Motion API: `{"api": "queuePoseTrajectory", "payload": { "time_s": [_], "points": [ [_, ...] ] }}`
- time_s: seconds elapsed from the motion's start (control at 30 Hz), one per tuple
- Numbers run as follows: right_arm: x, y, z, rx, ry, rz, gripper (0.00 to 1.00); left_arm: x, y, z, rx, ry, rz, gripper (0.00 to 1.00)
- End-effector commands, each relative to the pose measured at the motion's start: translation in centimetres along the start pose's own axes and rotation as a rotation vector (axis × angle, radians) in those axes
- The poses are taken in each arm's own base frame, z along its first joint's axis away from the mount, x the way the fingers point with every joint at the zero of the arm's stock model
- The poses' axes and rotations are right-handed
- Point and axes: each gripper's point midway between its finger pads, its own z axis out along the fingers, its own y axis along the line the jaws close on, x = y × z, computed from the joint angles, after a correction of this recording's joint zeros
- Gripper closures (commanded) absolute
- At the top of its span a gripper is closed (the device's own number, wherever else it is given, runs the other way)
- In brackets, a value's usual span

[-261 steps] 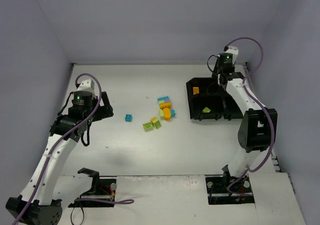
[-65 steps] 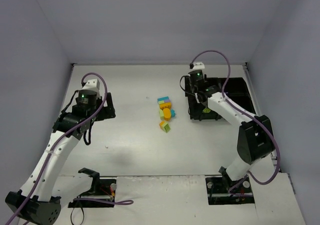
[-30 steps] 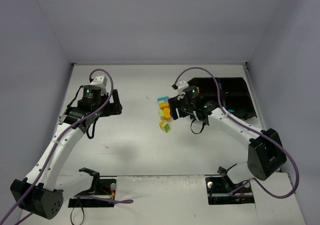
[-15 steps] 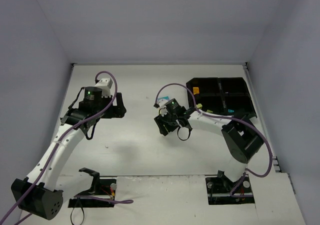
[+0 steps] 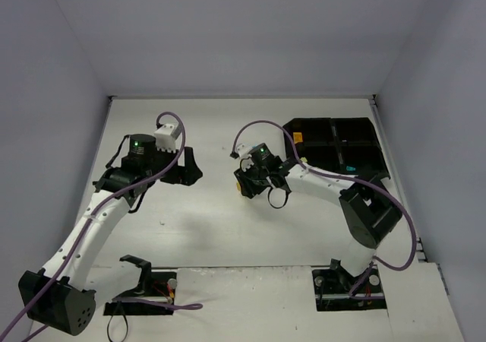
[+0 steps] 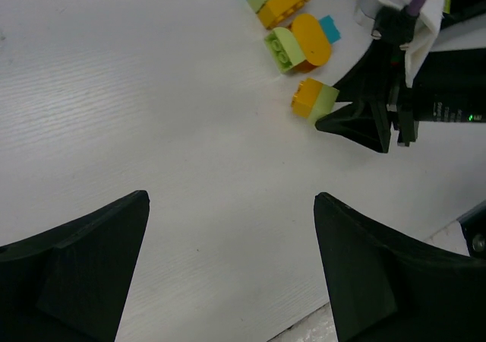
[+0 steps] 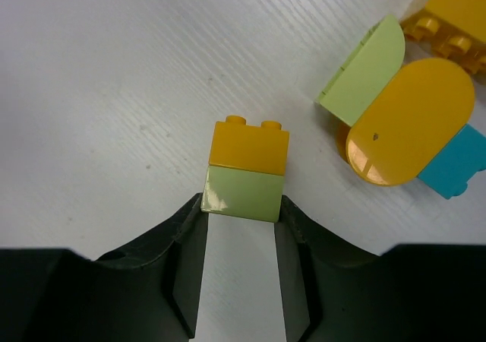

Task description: Sort the legos into containers by color

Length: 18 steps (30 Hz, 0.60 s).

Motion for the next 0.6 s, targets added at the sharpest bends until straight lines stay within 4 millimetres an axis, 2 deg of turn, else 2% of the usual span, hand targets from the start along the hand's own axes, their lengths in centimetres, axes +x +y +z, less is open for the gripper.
{"api": "queuePoseTrajectory", "payload": {
  "time_s": [0.0, 0.03, 0.07, 0.1, 0.13, 0.2, 0.23, 0.33, 0.43, 0.57],
  "points": [
    [-8.3, 2.9, -5.9, -0.118, -0.225, -0.105, 1.00, -3.5, -4.4, -1.3, 0.234, -0.132, 0.181, 0.18],
    [-9.1, 4.0, -7.2, -0.172, -0.250, -0.159, 1.00, -3.8, -4.8, -1.6, 0.265, -0.148, 0.238, 0.18],
    [-8.9, 4.4, -7.6, -0.201, -0.232, -0.180, 1.00, -4.1, -5.5, -1.9, 0.302, -0.157, 0.276, 0.18],
    [-9.7, 5.0, -8.1, -0.233, -0.254, -0.218, 1.00, -4.1, -6.5, -2.3, 0.364, -0.155, 0.306, 0.18],
    [-11.1, 5.6, -8.9, -0.257, -0.293, -0.261, 1.00, -4.9, -7.2, -2.7, 0.394, -0.177, 0.358, 0.18],
    [-12.3, 6.7, -9.9, -0.317, -0.337, -0.336, 1.00, -5.2, -8.6, -3.4, 0.480, -0.179, 0.398, 0.18],
    [-11.6, 8.0, -13.2, -0.370, -0.325, -0.367, 1.00, -5.8, -9.2, -3.9, 0.509, -0.201, 0.456, 0.18],
    [-12.1, 9.9, -15.6, -0.481, -0.362, -0.442, 1.00, -6.4, -11.0, -4.6, 0.621, -0.201, 0.504, 0.18],
    [-12.4, 10.9, -16.8, -0.537, -0.384, -0.465, 1.00, -6.7, -12.5, -5.3, 0.709, -0.197, 0.541, 0.18],
    [-12.6, 12.2, -18.3, -0.612, -0.413, -0.490, 1.00, -6.1, -12.8, -5.3, 0.757, -0.165, 0.574, 0.25]
  ]
}}
